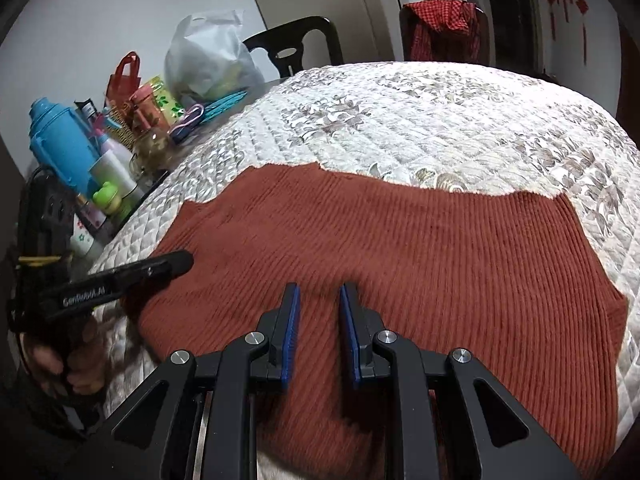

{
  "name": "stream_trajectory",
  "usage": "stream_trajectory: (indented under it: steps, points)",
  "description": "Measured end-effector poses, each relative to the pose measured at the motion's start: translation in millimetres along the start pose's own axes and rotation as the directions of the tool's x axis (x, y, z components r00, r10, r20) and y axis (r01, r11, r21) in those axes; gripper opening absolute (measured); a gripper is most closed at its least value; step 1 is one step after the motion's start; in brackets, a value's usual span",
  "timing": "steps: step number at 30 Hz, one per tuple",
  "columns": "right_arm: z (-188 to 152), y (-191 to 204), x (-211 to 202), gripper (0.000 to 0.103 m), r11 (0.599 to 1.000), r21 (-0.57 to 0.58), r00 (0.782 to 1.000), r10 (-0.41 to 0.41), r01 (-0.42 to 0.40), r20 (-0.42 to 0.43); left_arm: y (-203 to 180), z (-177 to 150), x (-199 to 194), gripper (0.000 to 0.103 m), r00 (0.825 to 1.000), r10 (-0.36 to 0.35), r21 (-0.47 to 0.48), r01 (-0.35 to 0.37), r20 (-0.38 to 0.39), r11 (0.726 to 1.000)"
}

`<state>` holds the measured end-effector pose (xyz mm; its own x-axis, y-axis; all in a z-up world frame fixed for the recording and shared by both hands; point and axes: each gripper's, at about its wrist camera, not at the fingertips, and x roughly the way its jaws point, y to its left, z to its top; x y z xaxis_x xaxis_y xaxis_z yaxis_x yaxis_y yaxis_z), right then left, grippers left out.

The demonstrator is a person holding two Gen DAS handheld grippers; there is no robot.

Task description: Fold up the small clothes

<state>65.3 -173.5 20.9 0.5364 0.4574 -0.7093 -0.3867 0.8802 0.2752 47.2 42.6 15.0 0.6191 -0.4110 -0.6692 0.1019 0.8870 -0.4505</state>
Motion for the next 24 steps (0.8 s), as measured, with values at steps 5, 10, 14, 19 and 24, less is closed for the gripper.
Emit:
stream_trajectory:
  steps: [5,10,14,19,24]
  points:
    - [-13.9,1.0,-10.7,0.021,0.998,-0.005,0.998,0.059,-0.059,-0.017,-5.3,6.3,-11.5,0.018,0.999,-0.034,-0.006,0.035,0.028,0.999]
    - [-34.8,-8.5,-32.6,0.021,0.991,0.007,0.991,0.132,-0.132,-0.018,-26.7,20.7,-26.9,0.016,0.994,-0.092,0.040,0.090,0.064,0.995]
    - [-39.6,-29.1,-55.7,0.021,0.996,0.050,0.997,0.066,-0.068,0.046,-60.7,34.1,-34.4,0.016,0.986,-0.143,0.111,0.133,0.083,0.985]
    - [-43.6,-60.3,-76.3,0.021,0.992,0.128,0.995,-0.007,-0.006,0.102,-115.9,49.1,-28.0,0.016,0.975,-0.215,0.200,0.199,0.059,0.959]
    - [-54.2,-76.0,-90.8,0.021,0.986,0.166,0.991,-0.017,-0.005,0.132,-170.1,42.5,0.8,0.016,0.966,-0.257,0.278,0.253,-0.020,0.927]
